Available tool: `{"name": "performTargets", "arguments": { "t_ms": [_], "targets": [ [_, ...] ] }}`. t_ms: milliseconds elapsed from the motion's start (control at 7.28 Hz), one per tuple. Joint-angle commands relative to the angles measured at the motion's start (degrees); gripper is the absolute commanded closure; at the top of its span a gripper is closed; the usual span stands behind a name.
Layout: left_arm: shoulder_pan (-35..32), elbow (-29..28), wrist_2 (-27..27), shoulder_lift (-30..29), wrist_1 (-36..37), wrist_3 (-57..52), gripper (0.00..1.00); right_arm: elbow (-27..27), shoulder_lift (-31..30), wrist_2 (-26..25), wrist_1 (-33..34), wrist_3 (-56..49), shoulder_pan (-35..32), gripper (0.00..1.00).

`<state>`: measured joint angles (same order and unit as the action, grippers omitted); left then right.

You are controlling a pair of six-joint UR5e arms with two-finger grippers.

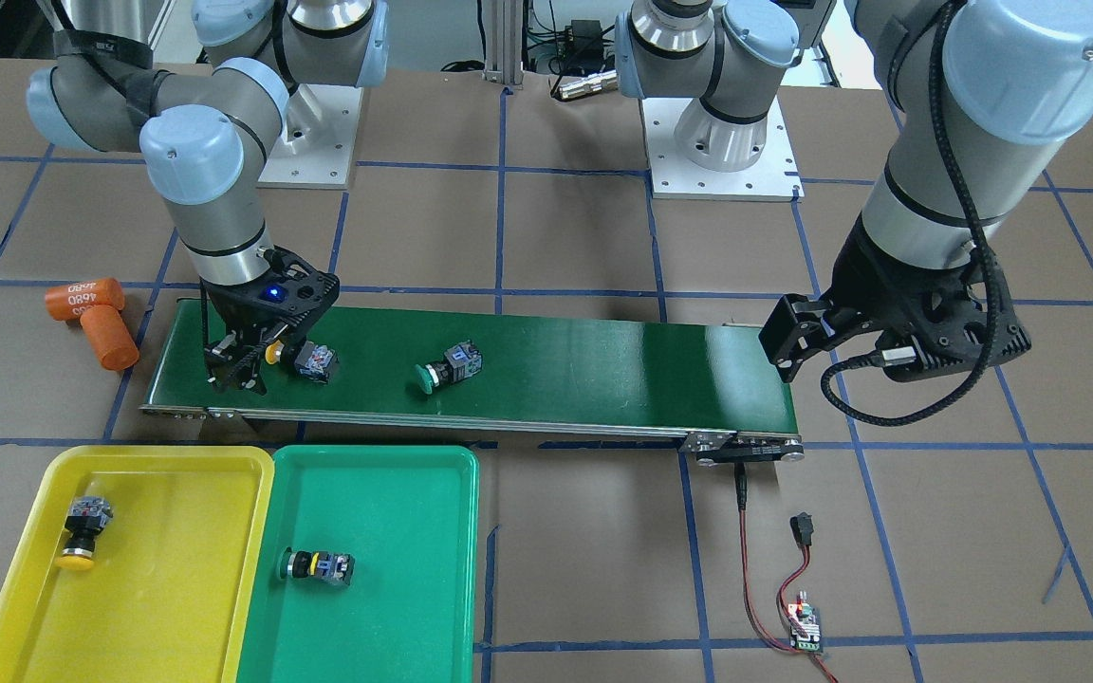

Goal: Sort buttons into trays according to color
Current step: 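Return the right gripper to the belt and grasp another yellow-capped button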

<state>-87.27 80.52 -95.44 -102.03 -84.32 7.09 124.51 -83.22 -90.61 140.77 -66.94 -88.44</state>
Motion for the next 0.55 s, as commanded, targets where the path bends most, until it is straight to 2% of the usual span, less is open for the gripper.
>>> {"name": "performTargets", "arguments": {
  "t_ms": [0, 137, 412],
  "targets": [
    [0.00, -0.10, 0.07, -0.28, -0.05, 0.29, 0.00, -0.49, 0.78, -0.53, 0.47, 0.06, -0.42, 0.54],
    [0.00, -0.01, 0.07, -0.28, 0.03, 0.29, 0.00, -0.49, 0.87, -0.70, 0.47, 0.06, -0.42, 0.67],
    [0.00, -0.10, 0.07, -0.28, 0.04, 0.29, 0.00, -1.02, 0.78, -0.79, 0.73, -0.20, -0.51, 0.75]
  ]
}}
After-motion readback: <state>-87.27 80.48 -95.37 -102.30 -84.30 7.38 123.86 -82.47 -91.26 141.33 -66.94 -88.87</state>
